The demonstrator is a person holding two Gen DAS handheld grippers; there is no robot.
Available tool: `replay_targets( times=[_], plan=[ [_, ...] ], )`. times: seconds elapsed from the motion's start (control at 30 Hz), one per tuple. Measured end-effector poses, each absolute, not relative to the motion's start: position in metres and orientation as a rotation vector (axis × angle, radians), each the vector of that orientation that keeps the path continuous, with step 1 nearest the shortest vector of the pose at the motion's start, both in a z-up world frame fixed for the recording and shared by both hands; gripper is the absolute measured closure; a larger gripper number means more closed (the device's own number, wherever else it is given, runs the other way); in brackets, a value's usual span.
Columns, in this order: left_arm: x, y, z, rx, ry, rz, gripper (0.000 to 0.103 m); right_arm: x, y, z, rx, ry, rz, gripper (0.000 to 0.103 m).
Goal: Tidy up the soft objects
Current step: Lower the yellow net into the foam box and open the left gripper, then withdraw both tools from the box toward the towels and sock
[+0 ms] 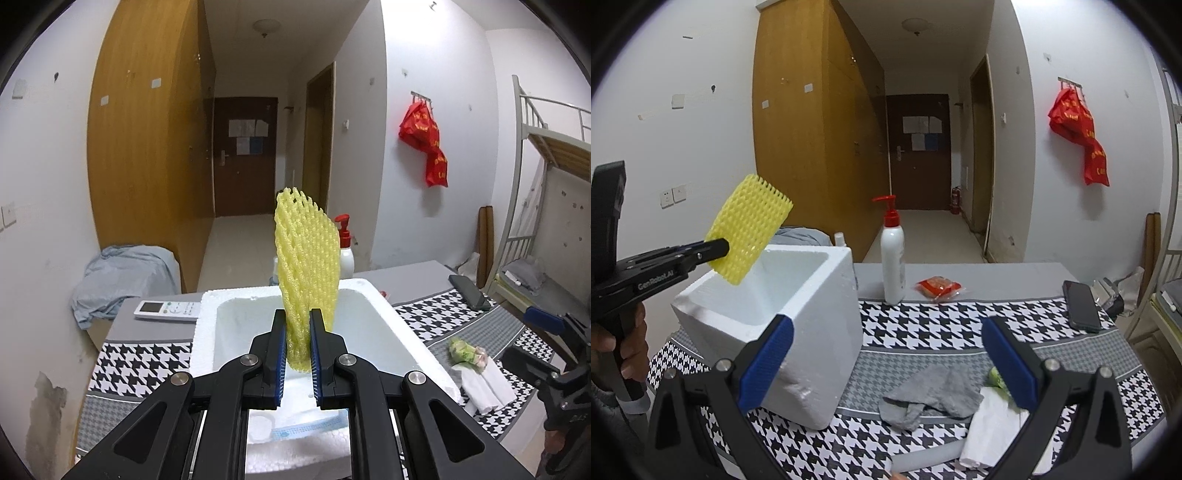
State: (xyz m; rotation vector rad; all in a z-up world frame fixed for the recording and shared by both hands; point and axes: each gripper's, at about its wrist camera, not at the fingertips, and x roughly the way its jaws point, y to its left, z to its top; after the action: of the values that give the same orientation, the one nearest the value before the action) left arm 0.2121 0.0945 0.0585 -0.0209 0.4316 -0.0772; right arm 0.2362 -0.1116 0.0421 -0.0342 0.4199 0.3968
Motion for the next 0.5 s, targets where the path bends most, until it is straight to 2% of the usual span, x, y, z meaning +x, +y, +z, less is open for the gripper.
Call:
replay_targets(
  times=[0.07, 0.13, 0.2, 0.27, 0.33, 0.5],
  plan=[
    [0.214, 0.094, 0.057, -0.016, 0.438, -0.072, 0.088, 0.237, -0.113, 0.041, -0.034, 0.421, 0.395, 0.0],
    [0.216, 0.092, 0.057, -0.017, 0.445, -0.069, 0.069, 0.237, -0.115, 0.04, -0.031, 0.424, 0.392, 0.0],
    [0.212, 0.091, 0.058, -0.017, 0.421, -0.048, 0.026, 0.237, -0.117, 0.039, -0.028, 0.424, 0.389, 0.0],
    [0.207, 0.09, 0.06, -0.016, 0.393, -0.028, 0.011, 0.237, -0.12, 0.039, -0.021, 0.423, 0.39, 0.0],
    [0.203, 0.088, 0.062, -0.018, 0.38, -0.033, 0.005, 0.237, -0.122, 0.038, -0.016, 0.426, 0.39, 0.0],
    [0.194, 0.083, 0.064, -0.015, 0.364, -0.036, 0.001, 0.235, -0.127, 0.038, -0.009, 0.425, 0.394, 0.0]
  ],
)
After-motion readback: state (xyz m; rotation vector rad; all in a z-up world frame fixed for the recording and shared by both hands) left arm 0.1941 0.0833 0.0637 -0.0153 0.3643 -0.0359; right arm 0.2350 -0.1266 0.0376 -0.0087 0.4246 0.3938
